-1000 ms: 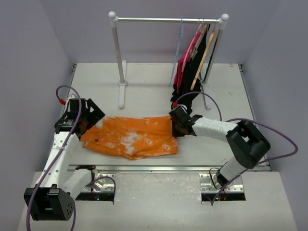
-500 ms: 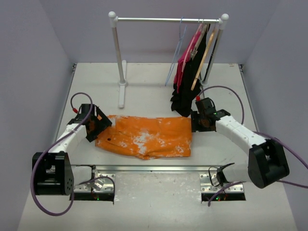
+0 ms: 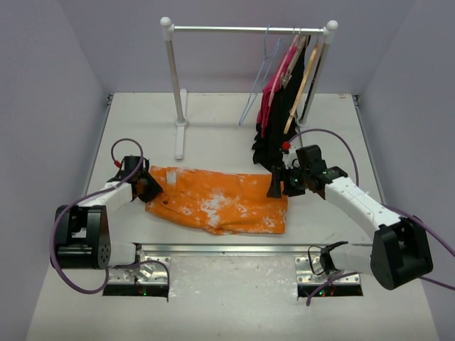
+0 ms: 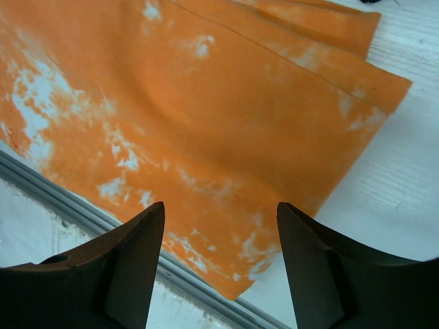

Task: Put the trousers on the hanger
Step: Fold the trousers at the center of the board.

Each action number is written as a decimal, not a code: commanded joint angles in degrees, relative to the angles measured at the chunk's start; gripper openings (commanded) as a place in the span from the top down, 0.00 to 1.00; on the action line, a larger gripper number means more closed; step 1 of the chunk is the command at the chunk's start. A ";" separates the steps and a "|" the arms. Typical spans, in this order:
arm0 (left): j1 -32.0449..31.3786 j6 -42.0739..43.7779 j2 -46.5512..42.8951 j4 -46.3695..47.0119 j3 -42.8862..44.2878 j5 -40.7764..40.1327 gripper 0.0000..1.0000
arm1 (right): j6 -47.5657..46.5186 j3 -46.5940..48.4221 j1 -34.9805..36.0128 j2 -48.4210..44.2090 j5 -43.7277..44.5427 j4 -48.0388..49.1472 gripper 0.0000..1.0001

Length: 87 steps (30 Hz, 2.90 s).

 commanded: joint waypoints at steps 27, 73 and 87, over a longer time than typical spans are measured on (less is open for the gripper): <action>-4.93 -17.69 -16.56 -23.69 16.60 -29.96 1.00 | 0.08 -0.32 2.52 4.25 -5.17 6.66 0.33; -1.38 -16.58 -4.56 -19.94 26.73 -33.78 1.00 | 0.74 -1.10 4.49 6.97 -1.48 9.19 0.32; 3.47 -18.11 12.12 -19.91 26.44 -32.05 0.49 | 2.53 -2.33 7.03 5.94 -5.67 14.02 0.31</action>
